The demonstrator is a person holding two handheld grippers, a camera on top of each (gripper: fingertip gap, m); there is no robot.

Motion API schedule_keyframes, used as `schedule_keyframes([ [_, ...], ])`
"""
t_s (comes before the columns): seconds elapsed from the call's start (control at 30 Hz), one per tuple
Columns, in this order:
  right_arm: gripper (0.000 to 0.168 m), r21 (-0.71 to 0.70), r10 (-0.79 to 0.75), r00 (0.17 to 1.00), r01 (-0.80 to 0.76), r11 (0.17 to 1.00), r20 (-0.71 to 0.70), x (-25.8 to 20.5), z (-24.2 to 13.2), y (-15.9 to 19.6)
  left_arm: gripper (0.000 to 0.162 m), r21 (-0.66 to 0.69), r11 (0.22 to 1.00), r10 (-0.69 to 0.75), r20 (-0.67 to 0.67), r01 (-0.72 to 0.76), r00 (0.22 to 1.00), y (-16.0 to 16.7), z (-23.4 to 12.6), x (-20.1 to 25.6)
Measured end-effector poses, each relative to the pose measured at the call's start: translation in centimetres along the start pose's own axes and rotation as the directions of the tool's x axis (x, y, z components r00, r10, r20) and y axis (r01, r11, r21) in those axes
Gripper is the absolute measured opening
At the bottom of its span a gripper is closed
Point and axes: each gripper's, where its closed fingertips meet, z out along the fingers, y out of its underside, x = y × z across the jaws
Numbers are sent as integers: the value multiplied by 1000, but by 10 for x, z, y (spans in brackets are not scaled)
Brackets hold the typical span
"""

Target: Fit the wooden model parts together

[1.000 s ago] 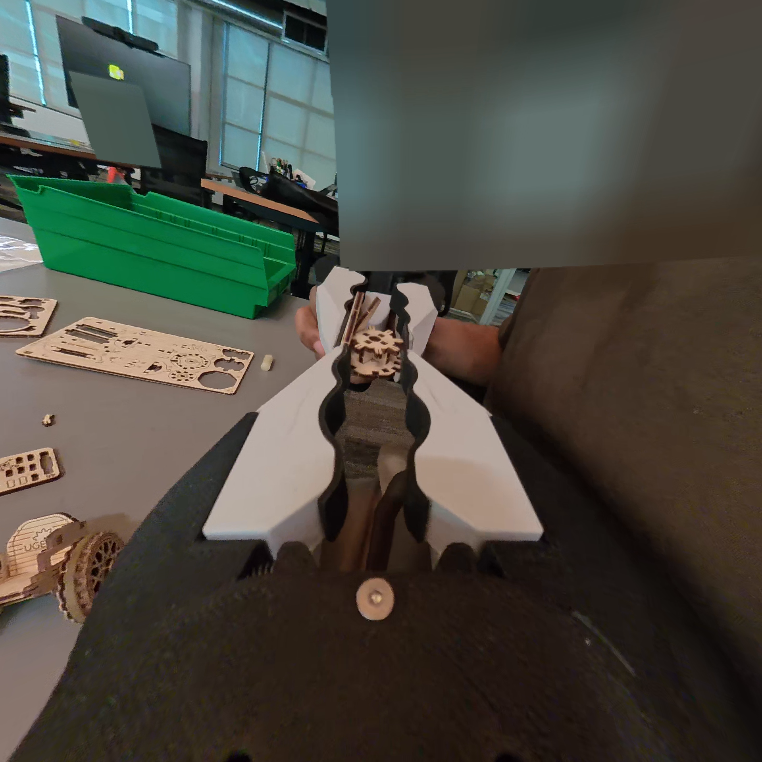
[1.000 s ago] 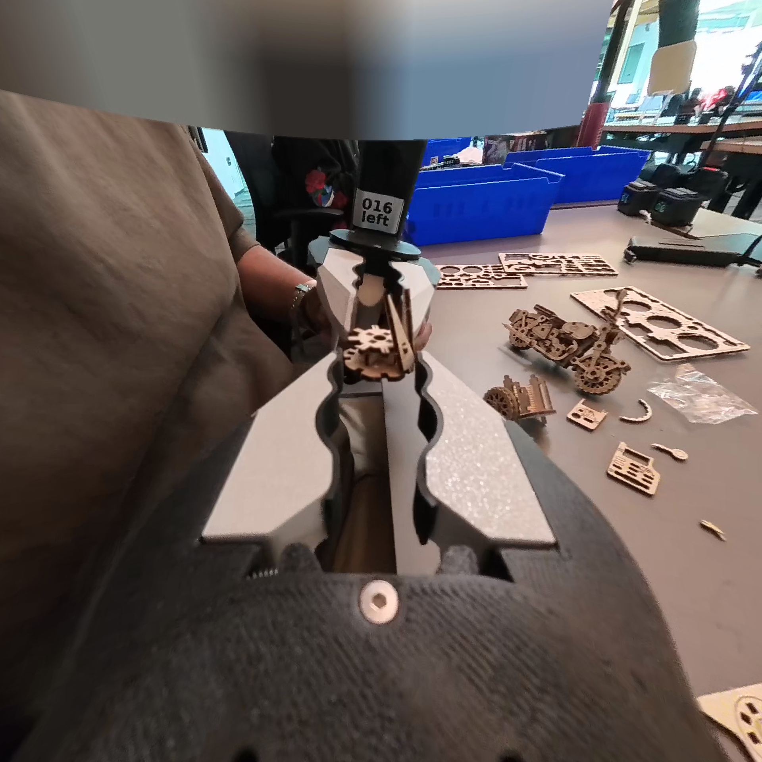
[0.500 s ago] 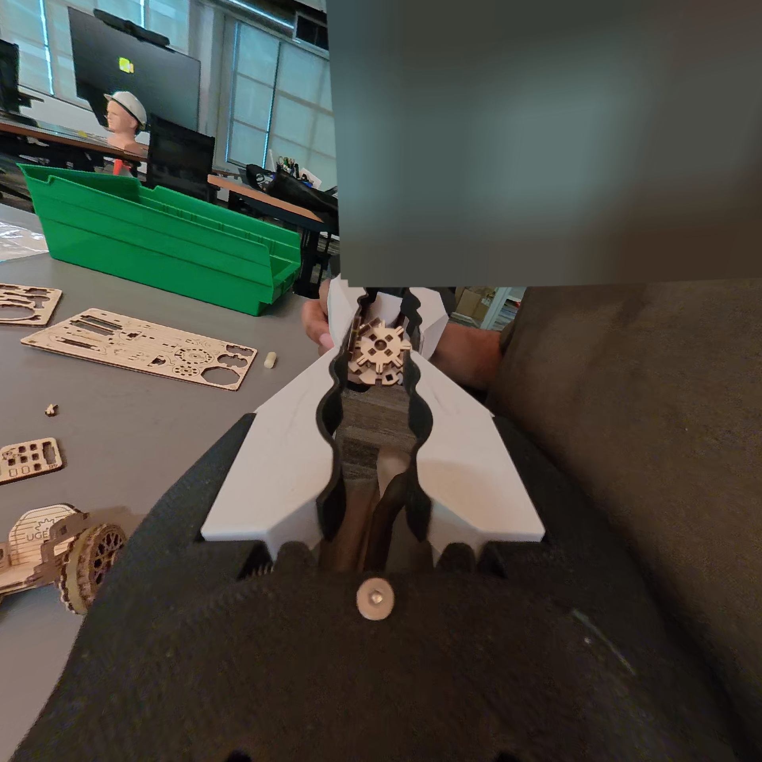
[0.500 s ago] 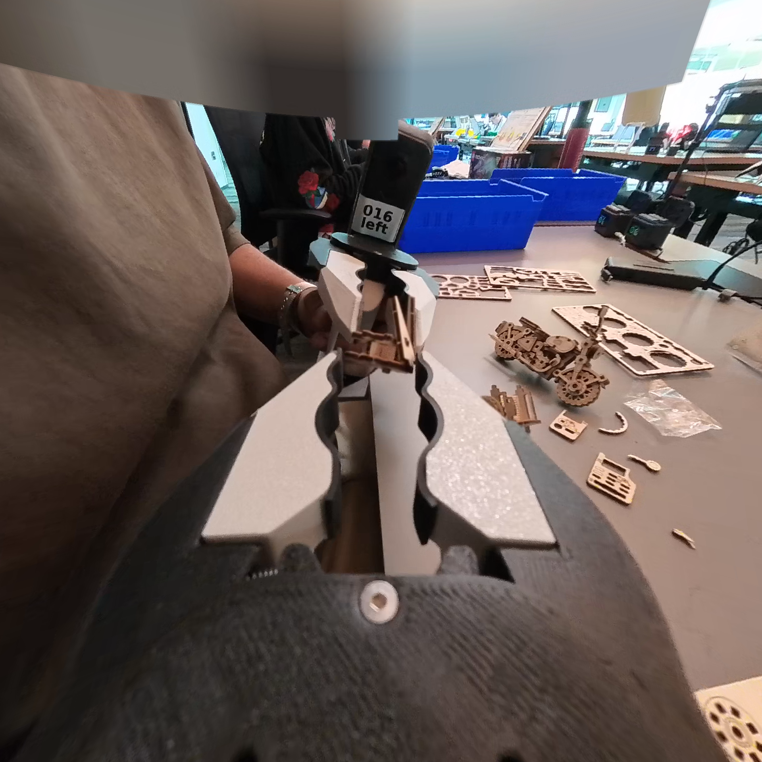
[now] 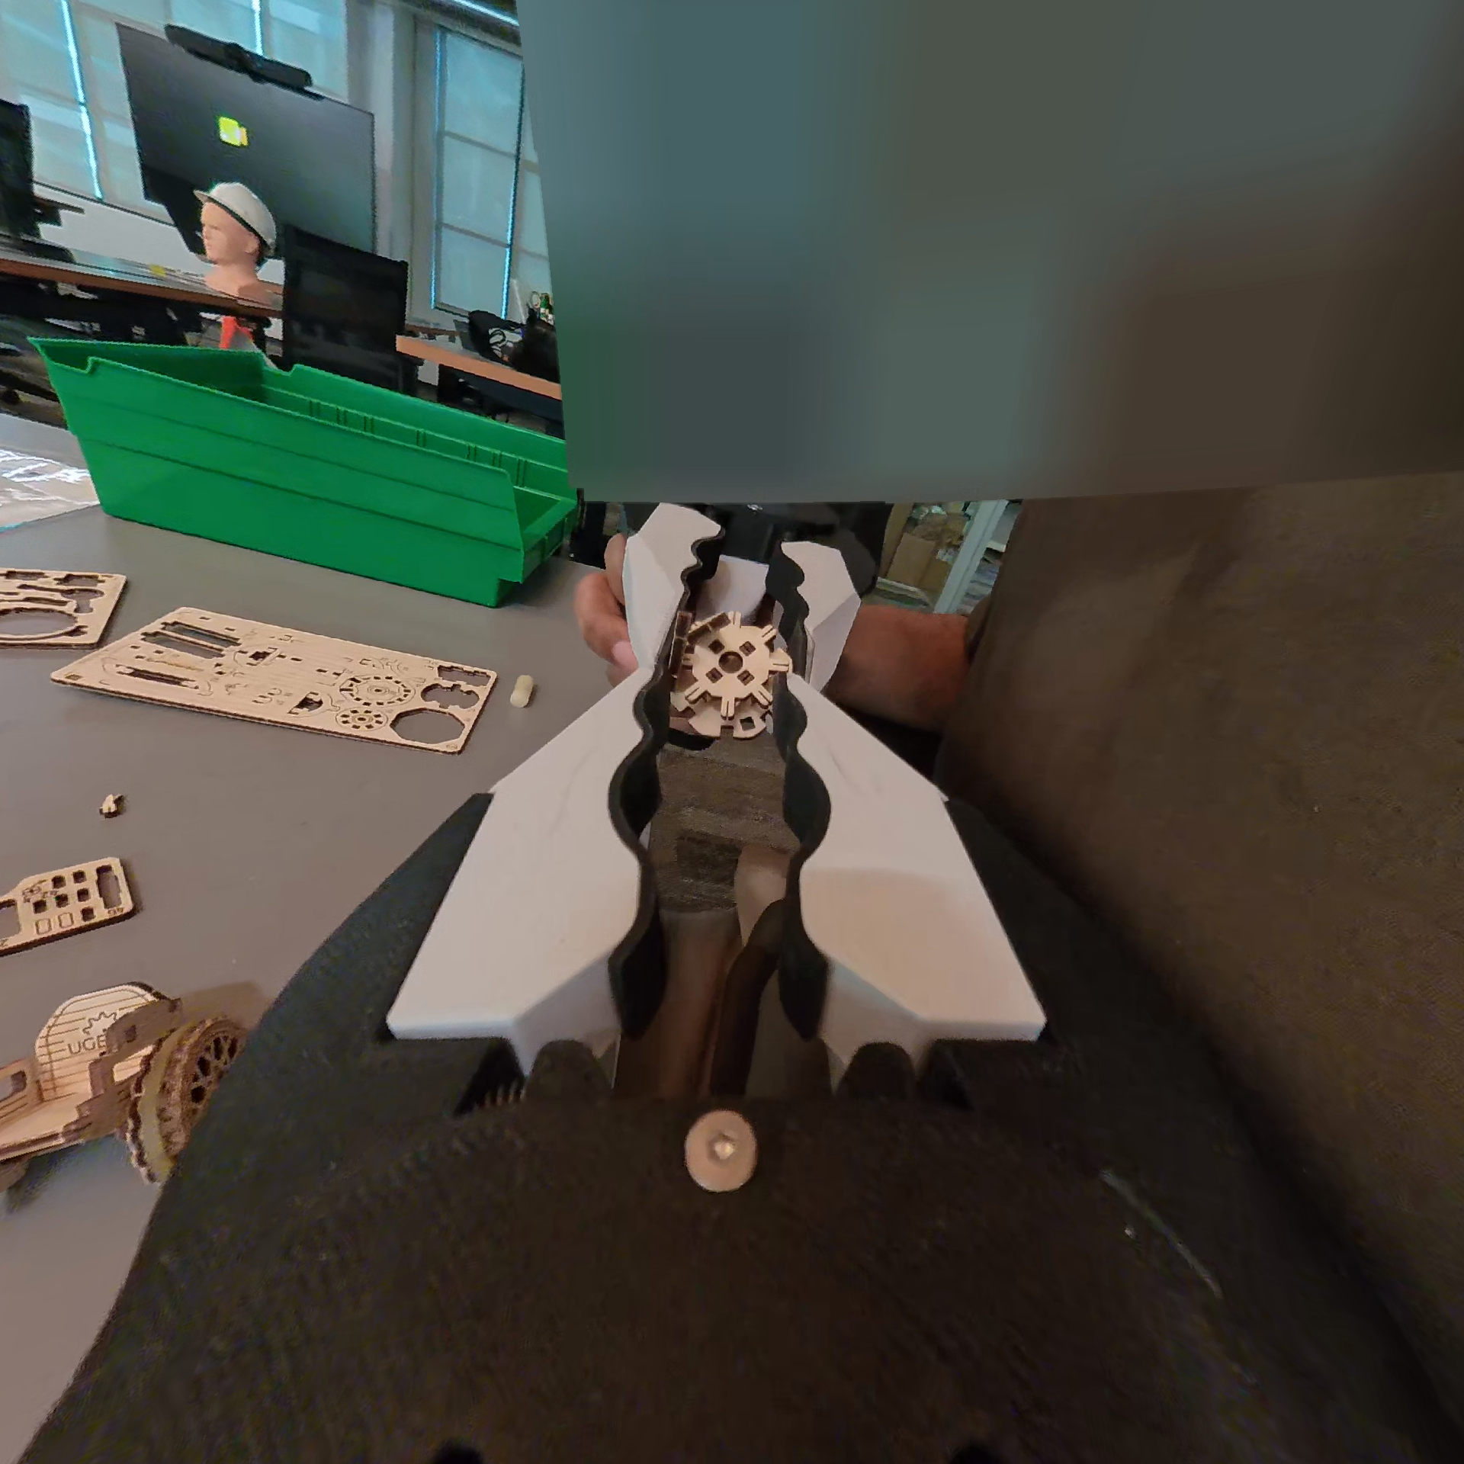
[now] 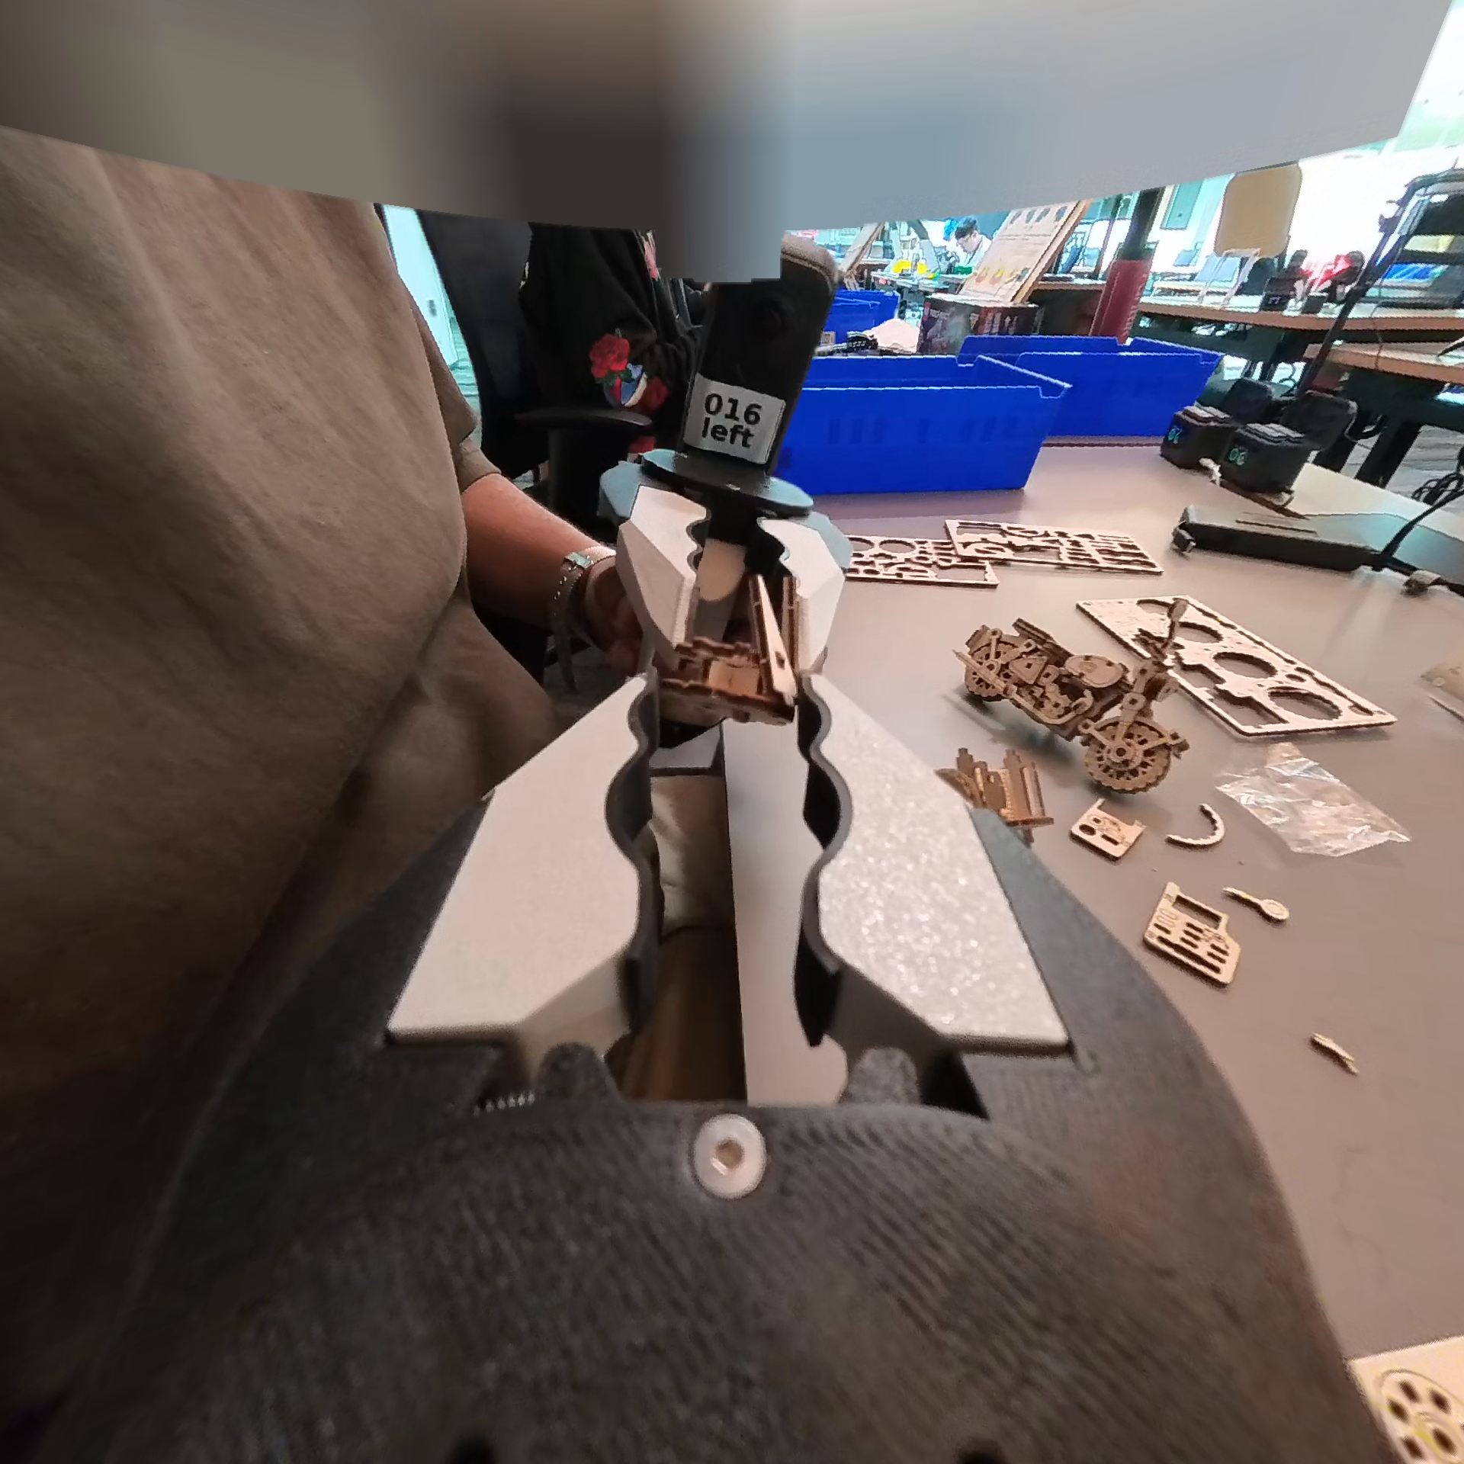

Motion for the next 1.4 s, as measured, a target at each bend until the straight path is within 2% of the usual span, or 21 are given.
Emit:
schedule_keyframes([
  [0.13,48,-36,44,999,-45,998,-6,5,-1,6,23,2,1000,13,21,-13,1000,-1,-2,-3],
  [0.33,44,-90,4,1000,-4,996,-8,5,-4,12,23,-114,986,129,74,-120,989,14,0,-10],
  [0.5,38,-191,-75,997,69,979,-23,6,-3,28,23,-228,954,218,91,-192,972,31,1,-15],
  [0.63,35,-249,-97,995,90,964,-18,5,-1,39,23,-242,952,214,79,-189,974,35,2,-13],
  [0.97,33,-269,-156,987,139,953,-42,8,-2,39,23,-261,947,219,101,-186,970,36,2,-17],
  [1.2,33,-353,-253,967,224,908,-37,8,-3,47,22,-344,906,302,120,-246,946,45,3,-19],
  [1.4,33,-405,-325,945,286,869,-28,8,-2,54,23,-372,899,292,121,-229,949,51,3,-20],
])
